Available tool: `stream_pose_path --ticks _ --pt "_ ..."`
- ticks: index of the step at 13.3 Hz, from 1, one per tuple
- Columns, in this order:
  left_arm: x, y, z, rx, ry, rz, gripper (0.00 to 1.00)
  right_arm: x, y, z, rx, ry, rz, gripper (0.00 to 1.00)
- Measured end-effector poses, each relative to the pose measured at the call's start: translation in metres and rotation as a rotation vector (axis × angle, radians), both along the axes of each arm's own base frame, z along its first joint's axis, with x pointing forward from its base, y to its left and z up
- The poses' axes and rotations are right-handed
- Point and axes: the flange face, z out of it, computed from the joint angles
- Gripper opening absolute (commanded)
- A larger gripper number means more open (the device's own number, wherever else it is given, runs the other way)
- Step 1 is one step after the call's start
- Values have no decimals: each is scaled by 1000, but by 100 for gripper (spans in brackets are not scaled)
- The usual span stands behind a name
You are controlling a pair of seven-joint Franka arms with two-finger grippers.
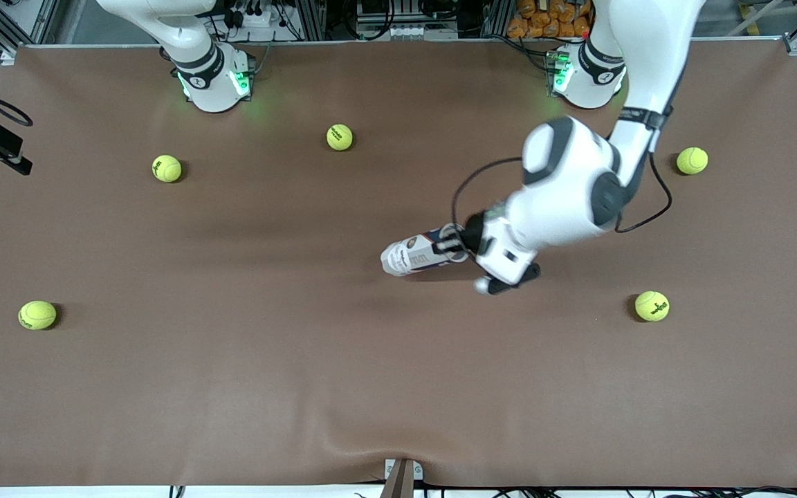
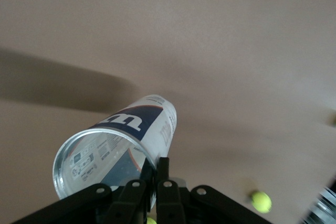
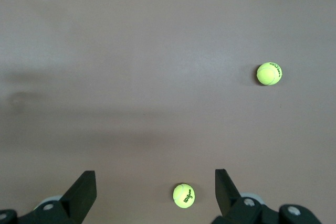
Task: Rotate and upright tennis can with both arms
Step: 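Lift and rotate the can upright with the left gripper, set it down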
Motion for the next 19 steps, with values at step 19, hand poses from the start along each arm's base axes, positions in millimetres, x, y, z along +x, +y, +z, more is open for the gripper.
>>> stream_pose_path --ticks 19 --pt "-110 -147 -35 517 -111 80 0 0 -1 0 0 0 -1 100"
